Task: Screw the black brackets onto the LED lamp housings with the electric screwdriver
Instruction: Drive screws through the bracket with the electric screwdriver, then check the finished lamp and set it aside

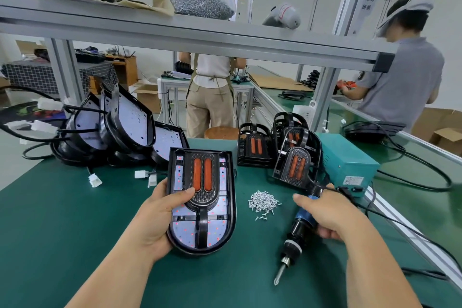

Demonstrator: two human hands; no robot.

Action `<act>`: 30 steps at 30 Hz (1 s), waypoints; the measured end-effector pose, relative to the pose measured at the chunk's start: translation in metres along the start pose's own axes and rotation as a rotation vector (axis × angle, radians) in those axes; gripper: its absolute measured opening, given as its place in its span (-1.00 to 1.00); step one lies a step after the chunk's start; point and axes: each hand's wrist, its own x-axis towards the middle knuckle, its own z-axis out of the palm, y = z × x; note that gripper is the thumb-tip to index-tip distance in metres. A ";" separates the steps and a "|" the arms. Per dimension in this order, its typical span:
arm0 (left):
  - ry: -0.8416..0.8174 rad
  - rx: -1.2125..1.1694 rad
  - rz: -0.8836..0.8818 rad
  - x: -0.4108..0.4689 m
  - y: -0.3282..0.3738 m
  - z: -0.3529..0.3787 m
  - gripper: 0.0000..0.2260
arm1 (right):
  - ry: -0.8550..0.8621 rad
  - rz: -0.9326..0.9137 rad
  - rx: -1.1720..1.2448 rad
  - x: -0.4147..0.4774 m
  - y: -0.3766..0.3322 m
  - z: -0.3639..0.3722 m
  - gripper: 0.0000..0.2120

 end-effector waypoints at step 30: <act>-0.140 -0.077 -0.048 -0.011 0.014 0.003 -0.56 | -0.143 -0.546 0.864 -0.055 -0.082 0.069 -0.66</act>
